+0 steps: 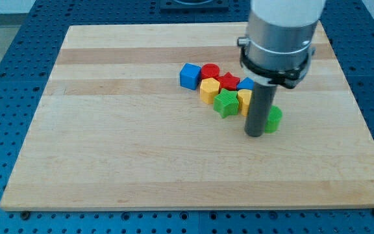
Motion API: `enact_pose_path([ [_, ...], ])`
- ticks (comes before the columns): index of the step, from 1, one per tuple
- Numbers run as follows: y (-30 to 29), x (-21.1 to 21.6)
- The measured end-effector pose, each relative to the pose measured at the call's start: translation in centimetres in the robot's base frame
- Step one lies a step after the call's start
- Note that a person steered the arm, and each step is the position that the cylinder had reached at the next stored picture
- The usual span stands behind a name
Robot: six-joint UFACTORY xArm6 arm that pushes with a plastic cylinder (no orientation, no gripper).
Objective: Move the green circle to the group of the blocks
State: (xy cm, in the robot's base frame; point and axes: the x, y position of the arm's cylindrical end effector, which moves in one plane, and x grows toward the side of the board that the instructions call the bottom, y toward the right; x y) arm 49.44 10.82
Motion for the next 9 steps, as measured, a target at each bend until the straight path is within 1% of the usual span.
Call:
enact_pose_path([
  [1,2.6,-0.2],
  [4,6.2,-0.5],
  [7,8.5,-5.4],
  [8,8.5,-4.1],
  [9,7.2,-1.5],
])
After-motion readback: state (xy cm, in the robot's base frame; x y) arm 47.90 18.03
